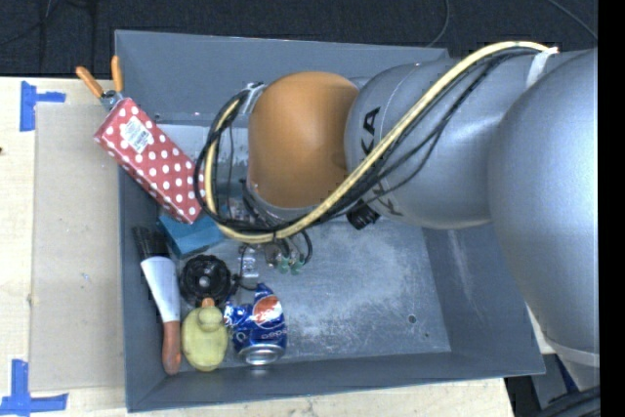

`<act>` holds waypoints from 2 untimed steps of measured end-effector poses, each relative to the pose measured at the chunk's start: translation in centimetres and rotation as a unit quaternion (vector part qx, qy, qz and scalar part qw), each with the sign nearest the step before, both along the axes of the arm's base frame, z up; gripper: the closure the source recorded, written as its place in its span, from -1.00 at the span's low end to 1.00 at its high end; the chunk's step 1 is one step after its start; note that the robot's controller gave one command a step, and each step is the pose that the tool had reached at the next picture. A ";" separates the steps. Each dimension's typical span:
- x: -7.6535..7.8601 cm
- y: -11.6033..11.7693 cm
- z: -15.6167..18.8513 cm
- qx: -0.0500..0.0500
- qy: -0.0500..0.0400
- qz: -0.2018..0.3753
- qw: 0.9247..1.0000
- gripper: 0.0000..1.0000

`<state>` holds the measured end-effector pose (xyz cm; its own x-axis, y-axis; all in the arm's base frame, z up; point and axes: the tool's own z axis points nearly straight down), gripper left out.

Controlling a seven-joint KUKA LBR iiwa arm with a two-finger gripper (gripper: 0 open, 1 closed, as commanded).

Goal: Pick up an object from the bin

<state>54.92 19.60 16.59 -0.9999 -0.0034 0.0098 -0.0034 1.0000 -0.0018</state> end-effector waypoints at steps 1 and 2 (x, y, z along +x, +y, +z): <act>0.2 -0.1 0.5 0.001 -0.004 -0.002 1.000 -1.00; -1.7 -1.0 -2.8 0.002 -0.005 0.026 1.000 -1.00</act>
Offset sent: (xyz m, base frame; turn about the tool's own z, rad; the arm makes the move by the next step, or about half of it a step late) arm -0.0553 -0.0304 -0.0930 -0.1467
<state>53.19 18.58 13.81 -0.9984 -0.0558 -0.0013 -0.0558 0.9984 0.0013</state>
